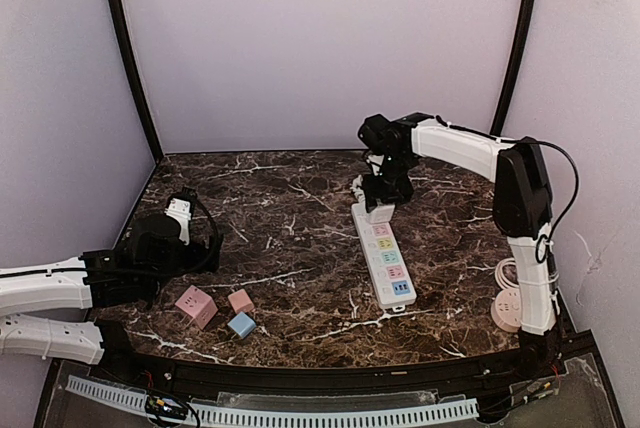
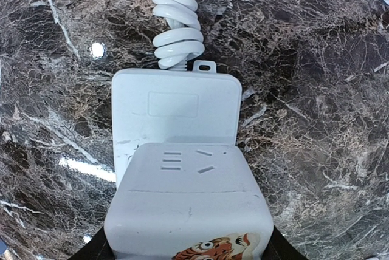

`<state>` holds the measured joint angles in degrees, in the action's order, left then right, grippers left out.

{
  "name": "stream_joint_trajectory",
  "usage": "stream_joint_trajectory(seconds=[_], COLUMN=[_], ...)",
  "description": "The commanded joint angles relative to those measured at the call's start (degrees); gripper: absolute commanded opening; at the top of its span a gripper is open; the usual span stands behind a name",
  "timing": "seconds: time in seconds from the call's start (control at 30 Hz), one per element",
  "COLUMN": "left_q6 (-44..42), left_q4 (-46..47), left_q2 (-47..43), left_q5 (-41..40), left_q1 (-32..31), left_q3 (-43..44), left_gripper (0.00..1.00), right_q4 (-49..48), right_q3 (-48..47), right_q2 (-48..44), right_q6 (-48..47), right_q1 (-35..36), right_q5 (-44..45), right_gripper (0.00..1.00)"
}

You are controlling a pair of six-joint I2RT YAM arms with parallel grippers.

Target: Insert the plug

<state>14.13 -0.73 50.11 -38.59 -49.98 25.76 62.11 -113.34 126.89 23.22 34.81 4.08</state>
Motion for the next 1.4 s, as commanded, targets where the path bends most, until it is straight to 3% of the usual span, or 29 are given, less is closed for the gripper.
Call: stream_joint_trajectory(seconds=[0.0,0.13,0.4,0.67,0.8,0.97,1.03,1.37], left_q6=[0.06,0.11,0.04,0.10,0.06,0.02,0.02,0.10], left_q4=[0.40,0.30,0.50,0.25,0.41,0.48,0.48,0.34], left_q2=[-0.86,-1.10,-1.28,-1.02,-1.23,-1.16,-1.23,-1.29], left_q5=[0.18,0.31,0.46,0.22,0.47,0.62,0.58,0.60], left_q1=[0.38,0.35,0.32,0.36,0.34,0.32,0.32,0.32], left_q3=[-0.79,-0.87,-1.01,-0.81,-1.00,-0.98,-0.97,-0.93], left_gripper=[0.99,0.99,0.99,0.99,0.99,0.99,1.00,0.99], right_q4=[4.33,4.83,2.76,0.24,1.94,4.82,3.55,4.28], right_q3=[4.89,5.25,5.76,6.73,5.61,5.53,6.12,4.52], right_q2=[3.14,2.60,5.08,2.06,2.47,2.64,1.39,1.79], right_q6=[3.52,4.66,-3.32,3.65,-0.36,-8.23,-9.35,-3.07], right_q1=[-0.99,-0.93,0.15,-2.61,-2.16,0.64,0.69,-1.24], right_q5=[2.86,2.58,0.92,-1.80,-3.27,6.29,6.31,3.35], right_gripper=[0.00,0.00,0.00,0.00,0.00,0.00,0.00,0.00])
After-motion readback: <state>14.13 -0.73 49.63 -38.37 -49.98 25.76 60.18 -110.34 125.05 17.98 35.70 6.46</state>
